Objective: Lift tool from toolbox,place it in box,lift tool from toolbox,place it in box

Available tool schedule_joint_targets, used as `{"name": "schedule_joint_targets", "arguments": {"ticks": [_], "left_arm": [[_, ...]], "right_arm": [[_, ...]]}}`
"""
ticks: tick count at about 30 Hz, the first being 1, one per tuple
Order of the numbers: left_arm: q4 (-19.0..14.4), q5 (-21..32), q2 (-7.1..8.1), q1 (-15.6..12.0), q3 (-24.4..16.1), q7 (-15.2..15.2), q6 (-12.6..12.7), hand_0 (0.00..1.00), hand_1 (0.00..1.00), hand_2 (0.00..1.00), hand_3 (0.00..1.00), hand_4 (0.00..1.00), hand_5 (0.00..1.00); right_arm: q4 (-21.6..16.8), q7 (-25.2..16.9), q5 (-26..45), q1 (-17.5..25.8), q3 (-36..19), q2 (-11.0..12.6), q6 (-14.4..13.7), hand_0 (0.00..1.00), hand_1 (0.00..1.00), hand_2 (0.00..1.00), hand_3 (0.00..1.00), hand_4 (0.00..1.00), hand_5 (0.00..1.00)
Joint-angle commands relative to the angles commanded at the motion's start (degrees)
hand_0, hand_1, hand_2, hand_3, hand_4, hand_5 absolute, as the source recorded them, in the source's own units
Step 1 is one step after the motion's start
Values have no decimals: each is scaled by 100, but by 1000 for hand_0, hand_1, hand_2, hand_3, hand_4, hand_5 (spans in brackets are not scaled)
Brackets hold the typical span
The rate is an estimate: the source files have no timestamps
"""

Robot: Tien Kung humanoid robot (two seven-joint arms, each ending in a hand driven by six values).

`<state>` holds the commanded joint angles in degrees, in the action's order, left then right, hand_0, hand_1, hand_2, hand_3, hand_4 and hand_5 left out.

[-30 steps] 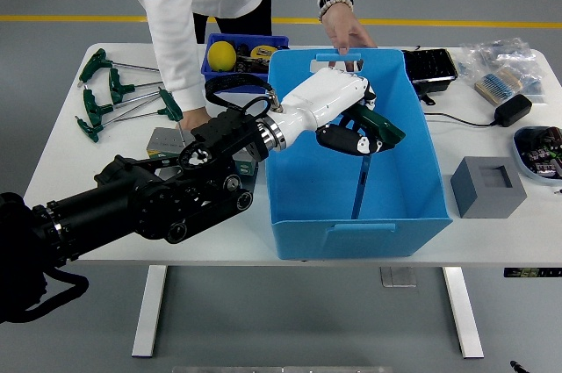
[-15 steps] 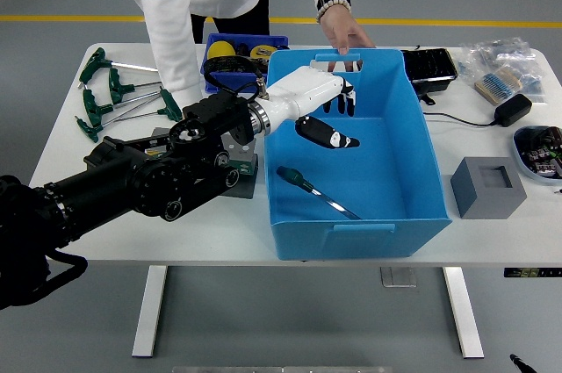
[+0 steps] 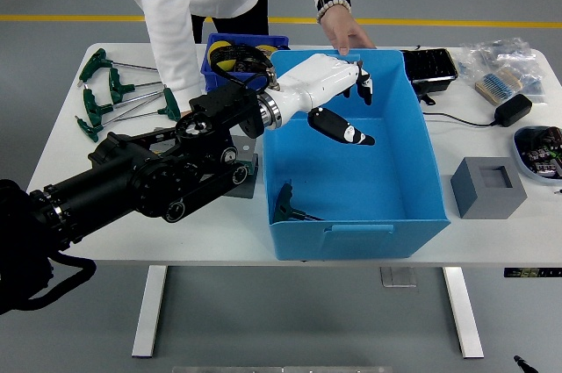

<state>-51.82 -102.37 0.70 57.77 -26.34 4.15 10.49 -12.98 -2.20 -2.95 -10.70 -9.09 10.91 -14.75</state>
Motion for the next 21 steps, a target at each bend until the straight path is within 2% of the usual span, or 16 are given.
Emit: {"name": "schedule_joint_targets", "arguments": {"ticks": [1, 4, 5, 8, 11, 15, 16, 21], "left_arm": [[-174, -276, 33, -188, -295, -159, -151, 418, 439, 552, 549, 973, 589], [-499, -625, 55, -543, -955, -376, -165, 418, 439, 552, 549, 973, 589], [-661, -681, 65, -697, -1160, -474, -91, 377, 414, 529, 543, 976, 597], [-1234, -801, 127, -1186, -1905, -765, 139, 377, 414, 529, 543, 976, 597], [-1752, -628, 196, -1647, -2611, -1034, 365, 351, 409, 522, 544, 972, 612], [-2429, -27, 420, -2324, -3557, -1379, 788, 351, 409, 522, 544, 972, 612], [-2581, 124, 524, -2491, -3783, -1433, 864, 351, 409, 522, 544, 972, 612], [-3020, 172, 919, -3117, -4332, -1645, 1079, 340, 394, 517, 545, 963, 615]], "right_arm": [[7, -3, 13, 26, -2, -8, -3, 670, 630, 708, 573, 831, 739], [15, -13, 54, 55, 14, -28, -12, 670, 630, 708, 573, 831, 739], [16, -21, 79, 68, 32, -34, -13, 670, 630, 707, 572, 830, 738], [24, -26, 114, 98, 43, -47, -14, 670, 630, 707, 572, 830, 738], [31, -37, 156, 118, 67, -60, -16, 669, 631, 706, 572, 829, 738], [37, -56, 237, 152, 102, -82, -13, 669, 631, 706, 572, 829, 738], [41, -64, 261, 164, 114, -90, -14, 669, 631, 706, 572, 829, 738], [51, -70, 280, 190, 122, -109, -12, 667, 631, 706, 572, 828, 737]]}}
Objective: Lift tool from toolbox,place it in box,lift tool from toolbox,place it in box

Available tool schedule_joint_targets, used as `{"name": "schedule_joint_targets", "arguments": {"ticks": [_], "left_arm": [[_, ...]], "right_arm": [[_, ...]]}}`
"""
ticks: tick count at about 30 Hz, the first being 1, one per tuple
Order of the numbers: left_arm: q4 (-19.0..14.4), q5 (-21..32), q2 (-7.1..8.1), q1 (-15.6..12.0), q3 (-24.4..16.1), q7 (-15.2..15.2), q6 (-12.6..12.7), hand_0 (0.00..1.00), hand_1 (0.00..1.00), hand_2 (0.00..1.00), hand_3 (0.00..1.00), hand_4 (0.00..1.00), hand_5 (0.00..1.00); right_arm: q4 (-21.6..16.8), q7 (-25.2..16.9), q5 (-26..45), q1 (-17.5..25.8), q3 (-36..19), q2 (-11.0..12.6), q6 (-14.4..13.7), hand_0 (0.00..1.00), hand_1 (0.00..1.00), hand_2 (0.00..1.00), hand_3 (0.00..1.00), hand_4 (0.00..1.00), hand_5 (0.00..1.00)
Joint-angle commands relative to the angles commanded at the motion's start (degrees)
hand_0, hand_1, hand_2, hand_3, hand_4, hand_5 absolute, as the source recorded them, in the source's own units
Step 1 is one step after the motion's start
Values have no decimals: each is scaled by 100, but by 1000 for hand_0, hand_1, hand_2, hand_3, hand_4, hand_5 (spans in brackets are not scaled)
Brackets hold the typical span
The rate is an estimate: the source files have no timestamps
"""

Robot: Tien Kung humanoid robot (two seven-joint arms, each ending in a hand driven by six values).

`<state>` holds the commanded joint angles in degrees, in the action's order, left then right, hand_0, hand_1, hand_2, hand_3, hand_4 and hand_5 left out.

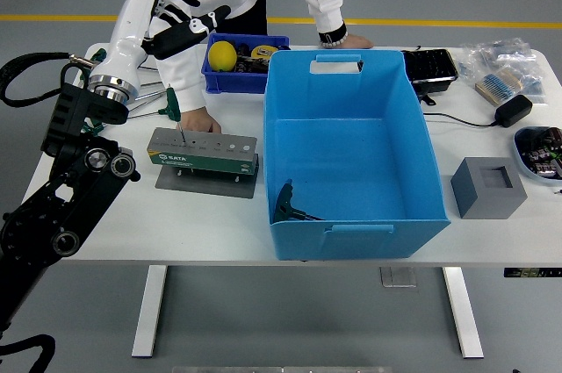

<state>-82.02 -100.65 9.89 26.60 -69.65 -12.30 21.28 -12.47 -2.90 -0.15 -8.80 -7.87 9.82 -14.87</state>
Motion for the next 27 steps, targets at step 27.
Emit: {"name": "schedule_joint_targets", "arguments": {"ticks": [27], "left_arm": [[491, 6273, -118, -1072, 134, -635, 1570, 356, 463, 593, 794, 874, 834]], "right_arm": [[-7, 60, -151, 90, -82, -77, 5, 667, 633, 709, 570, 822, 735]]}}
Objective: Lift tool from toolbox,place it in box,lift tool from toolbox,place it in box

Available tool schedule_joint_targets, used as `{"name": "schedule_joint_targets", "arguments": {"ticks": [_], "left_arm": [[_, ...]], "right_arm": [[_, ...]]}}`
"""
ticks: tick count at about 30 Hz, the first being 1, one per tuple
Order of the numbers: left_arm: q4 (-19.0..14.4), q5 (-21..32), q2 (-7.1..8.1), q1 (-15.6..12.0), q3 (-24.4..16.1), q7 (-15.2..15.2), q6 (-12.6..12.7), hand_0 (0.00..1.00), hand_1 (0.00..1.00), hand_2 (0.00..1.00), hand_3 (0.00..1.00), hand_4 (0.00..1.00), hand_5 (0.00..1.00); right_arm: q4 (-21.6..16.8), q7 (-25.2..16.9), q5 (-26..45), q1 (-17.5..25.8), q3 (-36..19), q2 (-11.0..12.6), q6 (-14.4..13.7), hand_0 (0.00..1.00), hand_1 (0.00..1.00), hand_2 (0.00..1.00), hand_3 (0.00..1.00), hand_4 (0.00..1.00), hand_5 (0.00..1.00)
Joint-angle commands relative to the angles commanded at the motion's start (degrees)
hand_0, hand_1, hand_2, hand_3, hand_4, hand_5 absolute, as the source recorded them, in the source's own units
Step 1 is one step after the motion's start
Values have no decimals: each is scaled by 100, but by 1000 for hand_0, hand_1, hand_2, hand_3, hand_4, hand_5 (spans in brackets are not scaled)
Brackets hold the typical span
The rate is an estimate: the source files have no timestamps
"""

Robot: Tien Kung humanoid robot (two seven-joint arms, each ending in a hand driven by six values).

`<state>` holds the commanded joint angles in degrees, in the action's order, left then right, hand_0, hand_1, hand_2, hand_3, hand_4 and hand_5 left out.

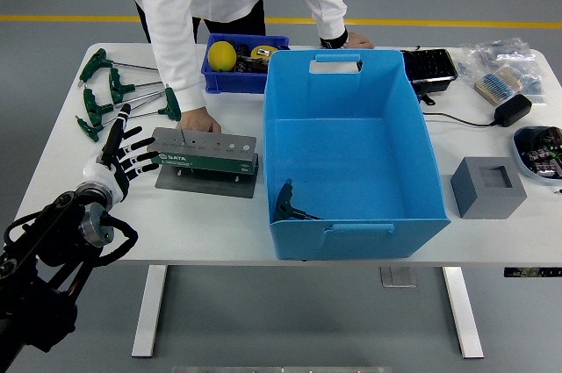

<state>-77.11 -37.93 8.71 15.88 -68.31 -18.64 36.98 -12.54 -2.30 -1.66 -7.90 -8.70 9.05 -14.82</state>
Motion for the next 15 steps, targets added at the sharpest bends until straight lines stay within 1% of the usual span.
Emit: {"name": "schedule_joint_targets", "arguments": {"ticks": [4, 5, 6, 10, 11, 15], "left_arm": [[253, 968, 12, 118, 161, 322, 0, 356, 463, 593, 794, 874, 834], [332, 1229, 14, 156, 197, 418, 0, 349, 473, 606, 812, 899, 821], [396, 1452, 12, 188, 220, 490, 0, 349, 473, 606, 812, 899, 821], [604, 2421, -6, 315, 272, 698, 0, 349, 473, 606, 812, 899, 821], [662, 2681, -9, 356, 288, 765, -44, 335, 467, 607, 808, 901, 809], [807, 3603, 2, 514, 380, 931, -250, 335, 467, 607, 808, 901, 809]], "right_arm": [[-2, 15, -52, -2, -26, 4, 3, 667, 633, 709, 570, 822, 735], [-3, 16, -61, -6, -24, 7, 5, 666, 634, 709, 571, 822, 735], [-4, 16, -59, -9, -21, 8, 6, 666, 634, 709, 571, 822, 735], [-5, 7, -15, -21, 1, 10, 7, 666, 634, 709, 571, 822, 735], [-6, 6, -11, -27, 3, 11, 8, 666, 634, 709, 571, 822, 734], [-9, 8, -28, -52, 4, 19, 10, 666, 634, 709, 571, 822, 734]]}}
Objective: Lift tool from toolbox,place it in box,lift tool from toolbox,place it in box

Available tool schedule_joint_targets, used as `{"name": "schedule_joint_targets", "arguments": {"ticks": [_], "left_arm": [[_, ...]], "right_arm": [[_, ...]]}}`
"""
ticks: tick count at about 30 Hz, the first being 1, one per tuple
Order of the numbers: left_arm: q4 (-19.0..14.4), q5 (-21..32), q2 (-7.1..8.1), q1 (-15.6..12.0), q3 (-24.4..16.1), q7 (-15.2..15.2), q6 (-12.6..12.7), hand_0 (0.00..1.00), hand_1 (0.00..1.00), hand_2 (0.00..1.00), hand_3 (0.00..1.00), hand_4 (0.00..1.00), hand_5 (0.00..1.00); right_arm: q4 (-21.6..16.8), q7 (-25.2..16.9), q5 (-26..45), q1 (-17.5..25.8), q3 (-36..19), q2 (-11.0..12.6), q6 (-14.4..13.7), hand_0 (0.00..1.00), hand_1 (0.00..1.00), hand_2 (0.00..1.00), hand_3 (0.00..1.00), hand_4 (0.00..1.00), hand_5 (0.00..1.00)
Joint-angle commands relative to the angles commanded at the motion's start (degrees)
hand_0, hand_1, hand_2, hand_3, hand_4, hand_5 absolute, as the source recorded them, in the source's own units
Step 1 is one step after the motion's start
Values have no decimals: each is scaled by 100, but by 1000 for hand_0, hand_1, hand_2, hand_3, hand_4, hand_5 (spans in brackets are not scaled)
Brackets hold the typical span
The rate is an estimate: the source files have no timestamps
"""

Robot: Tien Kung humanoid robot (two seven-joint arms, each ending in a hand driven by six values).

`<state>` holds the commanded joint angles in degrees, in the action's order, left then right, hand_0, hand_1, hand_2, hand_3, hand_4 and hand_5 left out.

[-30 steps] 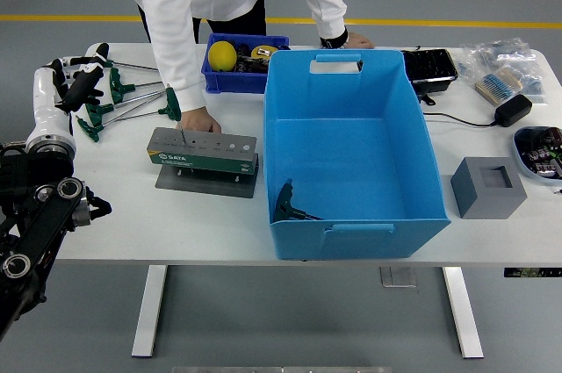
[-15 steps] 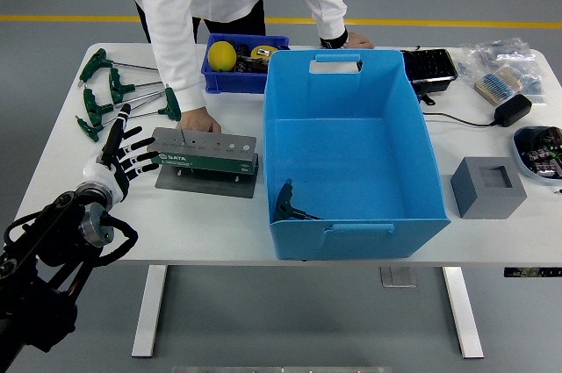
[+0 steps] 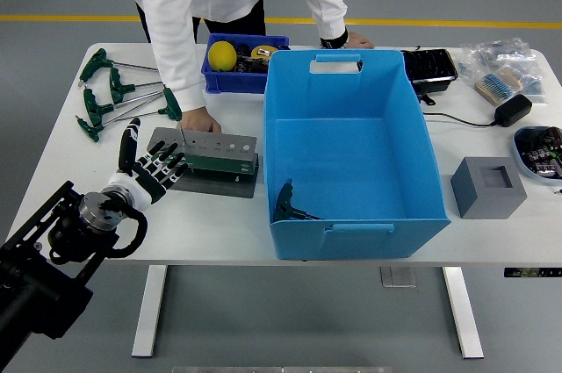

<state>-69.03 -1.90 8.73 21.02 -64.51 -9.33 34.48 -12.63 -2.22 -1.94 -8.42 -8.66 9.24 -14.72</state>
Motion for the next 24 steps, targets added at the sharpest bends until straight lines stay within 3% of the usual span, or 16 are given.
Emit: {"name": "schedule_joint_targets", "arguments": {"ticks": [4, 16, 24], "left_arm": [[61, 516, 1, 147, 75, 100, -92, 330, 466, 604, 802, 898, 849], [346, 298, 90, 468, 200, 225, -45, 327, 474, 607, 804, 909, 873], [296, 334, 97, 499, 291, 195, -85, 327, 472, 611, 804, 913, 876]], "right_arm": [[-2, -10, 31, -18, 16, 6, -3, 666, 634, 709, 571, 822, 735], [-4, -17, 59, -49, 32, 10, -8, 666, 634, 709, 572, 823, 740], [-5, -1, 13, -48, 10, 3, -6, 665, 634, 710, 573, 823, 743]]}}
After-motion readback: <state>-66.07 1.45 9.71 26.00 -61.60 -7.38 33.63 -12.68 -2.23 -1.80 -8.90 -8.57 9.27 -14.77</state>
